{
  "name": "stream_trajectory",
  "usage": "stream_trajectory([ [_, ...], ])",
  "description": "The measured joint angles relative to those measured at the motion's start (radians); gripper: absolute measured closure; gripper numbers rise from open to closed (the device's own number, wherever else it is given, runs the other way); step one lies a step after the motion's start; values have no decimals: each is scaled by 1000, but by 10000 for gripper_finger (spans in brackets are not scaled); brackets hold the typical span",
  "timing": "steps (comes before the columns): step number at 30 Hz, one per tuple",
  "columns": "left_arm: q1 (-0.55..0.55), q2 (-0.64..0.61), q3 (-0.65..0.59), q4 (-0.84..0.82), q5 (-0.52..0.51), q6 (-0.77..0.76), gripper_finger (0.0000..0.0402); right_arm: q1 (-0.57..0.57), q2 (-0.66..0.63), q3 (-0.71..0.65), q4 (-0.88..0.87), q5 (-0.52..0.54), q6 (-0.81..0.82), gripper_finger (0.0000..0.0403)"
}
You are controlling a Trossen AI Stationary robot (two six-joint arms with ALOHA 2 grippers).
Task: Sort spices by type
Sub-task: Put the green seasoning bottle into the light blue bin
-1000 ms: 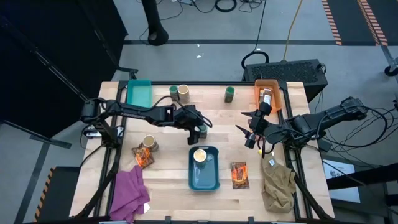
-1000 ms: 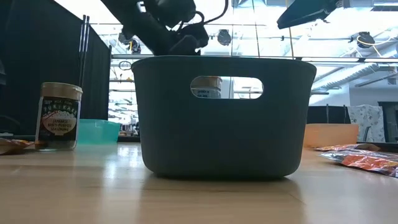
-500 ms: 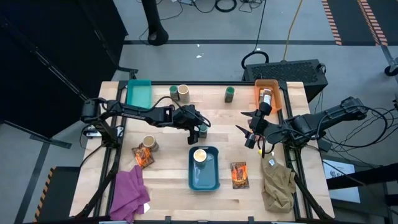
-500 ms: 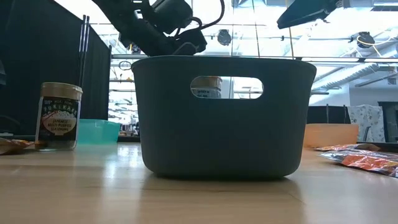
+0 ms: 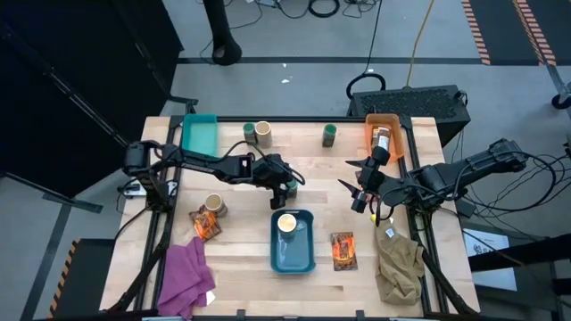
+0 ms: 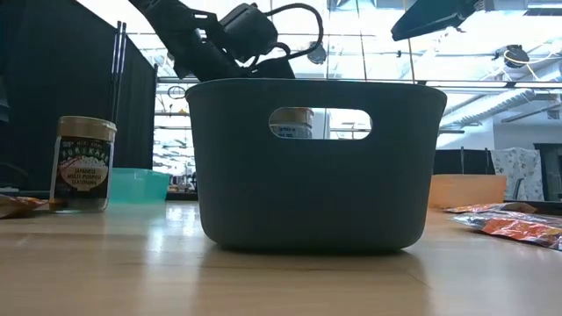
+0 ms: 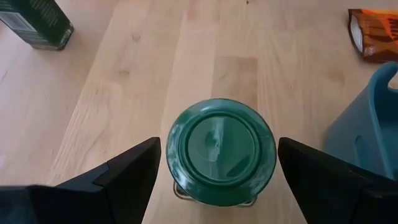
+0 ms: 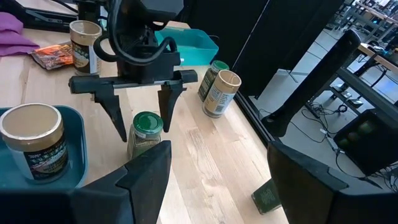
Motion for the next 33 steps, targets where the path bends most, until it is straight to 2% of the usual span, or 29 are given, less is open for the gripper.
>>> stream_trajectory([
  [8, 0, 0, 0, 40, 0, 6, 82, 0, 0, 0, 0, 0, 0, 154],
  [11, 0, 0, 0, 44, 0, 6, 111, 0, 0, 0, 0, 0, 0, 154],
  [16, 0, 0, 0, 21, -6, 6, 191, 0, 0, 0, 0, 0, 0, 154],
  [25, -10, -4, 0, 20, -37, 5, 192, 0, 0, 0, 0, 0, 0, 154],
  [33, -44, -142, 0, 11, -87, -2, 192, 0, 0, 0, -2, 0, 0, 154],
])
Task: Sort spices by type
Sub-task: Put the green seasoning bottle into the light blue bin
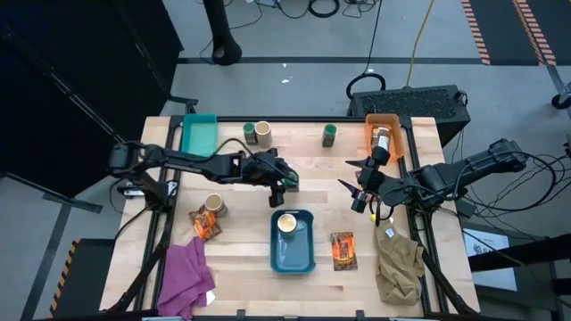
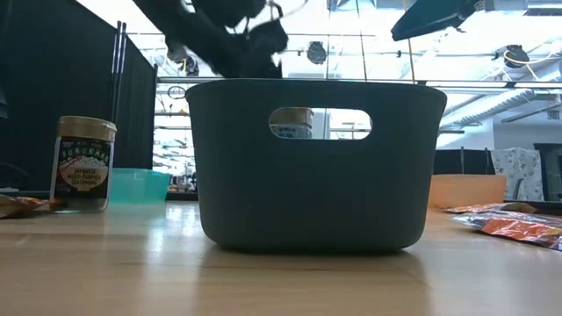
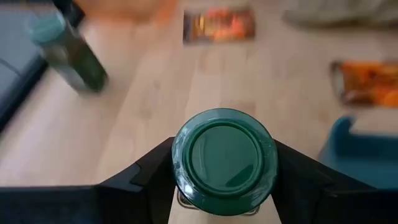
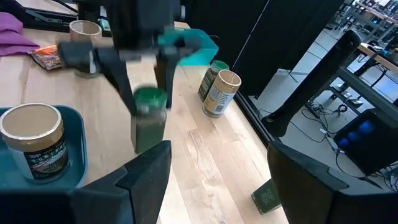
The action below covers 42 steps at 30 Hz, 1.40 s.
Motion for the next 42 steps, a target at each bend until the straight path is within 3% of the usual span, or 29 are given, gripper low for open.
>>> stream_trajectory([
  [4, -13, -119, 0, -51, -75, -1, 192, 0, 0, 0, 0, 0, 1, 154],
  [11, 46, -329, 1, -293, -518, -100, 192, 0, 0, 0, -4, 0, 5, 154],
  [15, 144, -406, 1, -434, -622, -214, 192, 0, 0, 0, -3, 0, 5, 154],
  [20, 301, -436, 1, -516, -661, -314, 192, 0, 0, 0, -3, 0, 4, 154],
  [26, 441, -435, -40, -479, -660, -342, 192, 0, 0, 0, -5, 0, 4, 154],
  [32, 535, -443, -126, -390, -638, -350, 192, 0, 0, 0, -17, 0, 0, 154],
  [42, 661, -471, -193, -395, -616, -429, 192, 0, 0, 0, -22, 0, 3, 154],
])
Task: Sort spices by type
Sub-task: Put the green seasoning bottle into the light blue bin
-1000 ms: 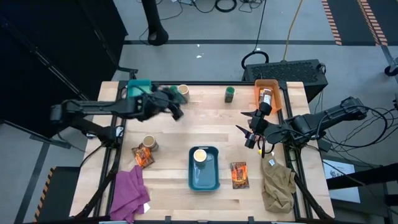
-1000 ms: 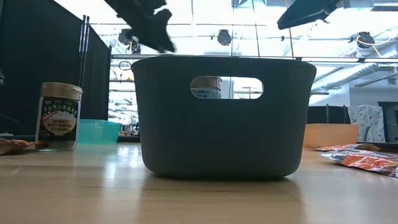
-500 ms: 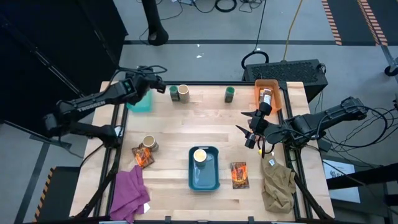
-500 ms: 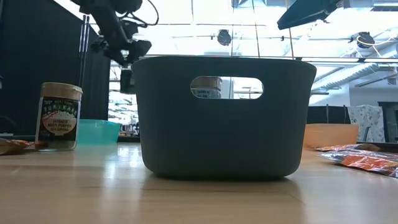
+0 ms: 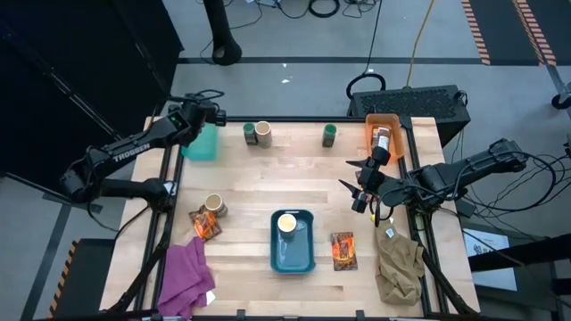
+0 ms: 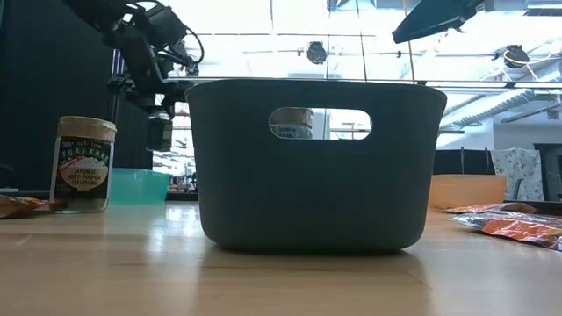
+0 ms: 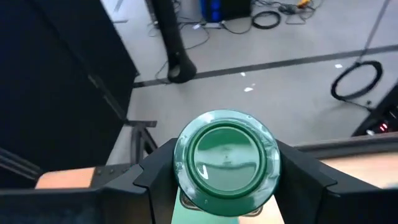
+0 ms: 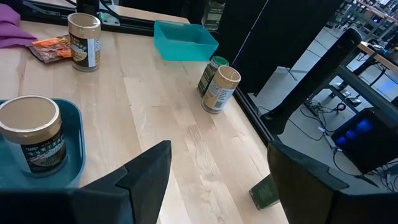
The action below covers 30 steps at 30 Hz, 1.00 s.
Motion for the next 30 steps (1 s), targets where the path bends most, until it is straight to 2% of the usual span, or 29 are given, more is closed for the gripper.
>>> stream_trajectory([
  [10, 95, 0, -72, 1, 32, -46, 192, 0, 0, 0, -34, 0, 49, 154],
  [18, 144, 0, -151, 72, 81, -68, 192, 0, 0, 0, -54, -1, 76, 154],
  [23, 149, -1, -204, 157, 118, -71, 192, 0, 0, 0, -56, -1, 83, 154],
  [30, 157, 1, -214, 153, 144, -72, 192, 0, 0, 0, -56, 0, 81, 154],
])
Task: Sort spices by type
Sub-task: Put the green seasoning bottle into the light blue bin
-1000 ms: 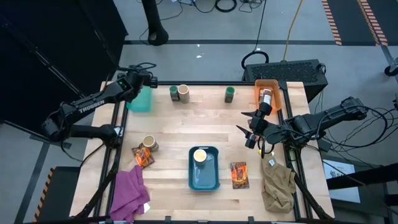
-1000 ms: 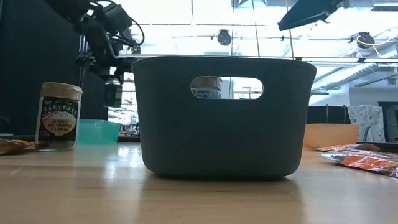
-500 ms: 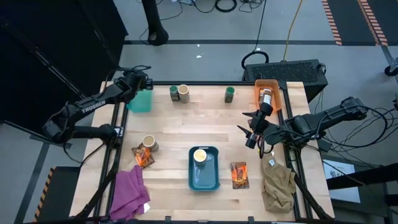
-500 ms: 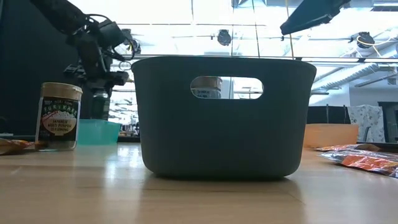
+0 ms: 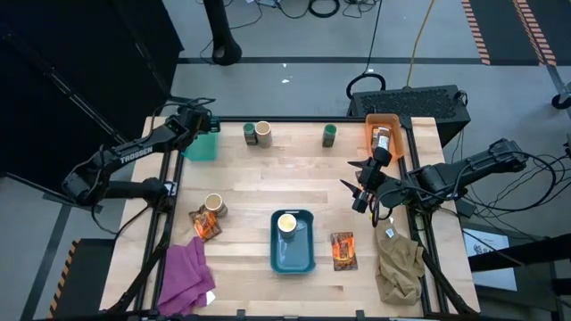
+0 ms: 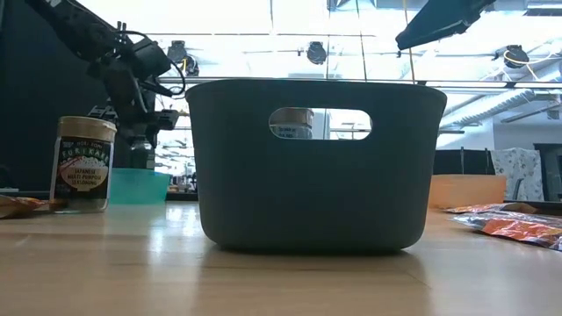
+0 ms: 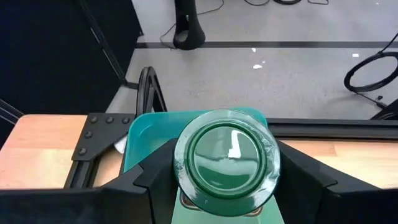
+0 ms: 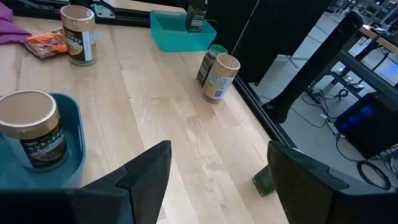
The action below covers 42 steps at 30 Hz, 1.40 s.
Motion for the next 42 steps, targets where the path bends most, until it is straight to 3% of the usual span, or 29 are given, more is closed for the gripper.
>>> stream_trajectory([
  [35, -11, 1, 1, -165, 59, -51, 192, 0, 0, 0, 0, 0, -10, 154],
  [42, -11, 2, 1, -100, 59, -51, 192, 0, 0, 0, -2, 0, -10, 154],
])
